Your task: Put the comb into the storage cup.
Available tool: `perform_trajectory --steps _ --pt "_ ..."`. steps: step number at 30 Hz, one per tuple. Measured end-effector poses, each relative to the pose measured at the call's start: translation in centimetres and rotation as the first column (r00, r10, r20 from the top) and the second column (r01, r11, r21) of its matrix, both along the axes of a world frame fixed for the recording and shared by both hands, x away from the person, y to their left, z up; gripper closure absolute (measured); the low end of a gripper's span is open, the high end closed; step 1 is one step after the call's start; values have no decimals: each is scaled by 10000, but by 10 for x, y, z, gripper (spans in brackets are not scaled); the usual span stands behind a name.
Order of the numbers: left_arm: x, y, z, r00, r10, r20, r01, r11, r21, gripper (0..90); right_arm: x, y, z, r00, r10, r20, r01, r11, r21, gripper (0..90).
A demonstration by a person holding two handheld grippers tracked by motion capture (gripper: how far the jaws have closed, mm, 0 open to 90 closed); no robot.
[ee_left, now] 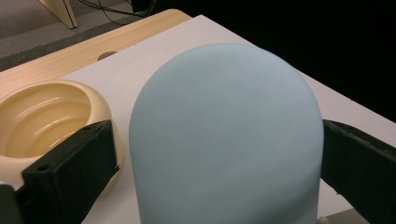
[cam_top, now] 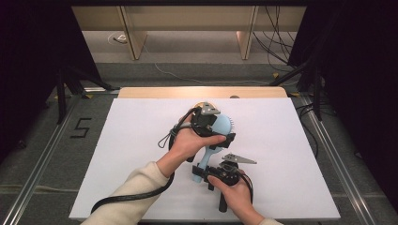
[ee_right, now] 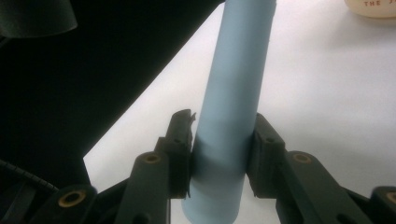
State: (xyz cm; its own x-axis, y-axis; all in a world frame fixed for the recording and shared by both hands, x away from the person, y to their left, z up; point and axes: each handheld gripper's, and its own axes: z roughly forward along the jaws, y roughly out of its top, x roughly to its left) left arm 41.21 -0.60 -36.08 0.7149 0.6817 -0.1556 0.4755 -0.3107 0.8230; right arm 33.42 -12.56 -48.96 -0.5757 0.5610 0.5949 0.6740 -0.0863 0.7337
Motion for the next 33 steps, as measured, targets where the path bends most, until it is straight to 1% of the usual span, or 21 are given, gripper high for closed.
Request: perform_trajectory --steps 5,7,11,12,13,14,16,17,19,20,24,28,30,31,33 --pt "2 0 -1 10000 21 -63 -21 10000 -57 0 0 0 0 10000 0 6 0 10000 -11 662" --pt "3 1 -2 10000 27 -85 -28 10000 -74 0 0 0 -1 10000 1 99 0 10000 -36 662" --pt "3 2 -5 9999 20 -159 -20 10000 -25 26 0 0 -1 10000 5 96 -5 10000 -61 662" --pt "3 2 -5 9999 18 -155 -19 10000 -27 51 1 0 -1 9999 7 114 -7 10000 -58 662" --pt "3 2 -5 9999 25 -168 -26 10000 -35 51 1 0 -1 9999 7 114 -7 10000 -58 662" --pt "3 2 -5 9998 32 -197 -33 10000 -25 70 1 0 -1 9999 3 118 -2 10000 -62 662" --pt "2 2 -5 9994 117 -326 -119 9999 -49 105 1 0 -1 9999 7 104 -6 10000 -56 662" --pt "2 2 -5 9995 84 -311 -86 9999 -87 159 1 0 -2 10000 1 88 0 10000 -51 662" --pt "2 2 -5 9994 91 -331 -94 9999 -109 170 1 0 -2 10000 3 41 -2 10000 -55 662" --pt "1 2 -5 9993 109 -355 -116 9997 -197 183 1 0 -2 10000 2 35 -1 10000 -43 662" --pt "1 3 -4 9991 157 -394 -165 9997 -184 188 1 0 -2 10000 4 93 -4 10000 -57 662" --pt "0 3 -4 9993 188 -333 -196 9995 -266 190 1 0 -1 10000 21 80 -20 10000 -58 661" --pt "0 3 -3 9995 183 -276 -191 9994 -297 191 1 0 -1 9999 9 162 -8 10000 -54 661" --pt "-2 3 -3 9997 154 -171 -159 9994 -297 191 1 0 0 9999 11 117 -10 10000 -29 660" --pt "-3 3 -2 9998 151 -125 -154 9995 -266 192 1 0 0 9999 21 134 -21 10000 -12 660"
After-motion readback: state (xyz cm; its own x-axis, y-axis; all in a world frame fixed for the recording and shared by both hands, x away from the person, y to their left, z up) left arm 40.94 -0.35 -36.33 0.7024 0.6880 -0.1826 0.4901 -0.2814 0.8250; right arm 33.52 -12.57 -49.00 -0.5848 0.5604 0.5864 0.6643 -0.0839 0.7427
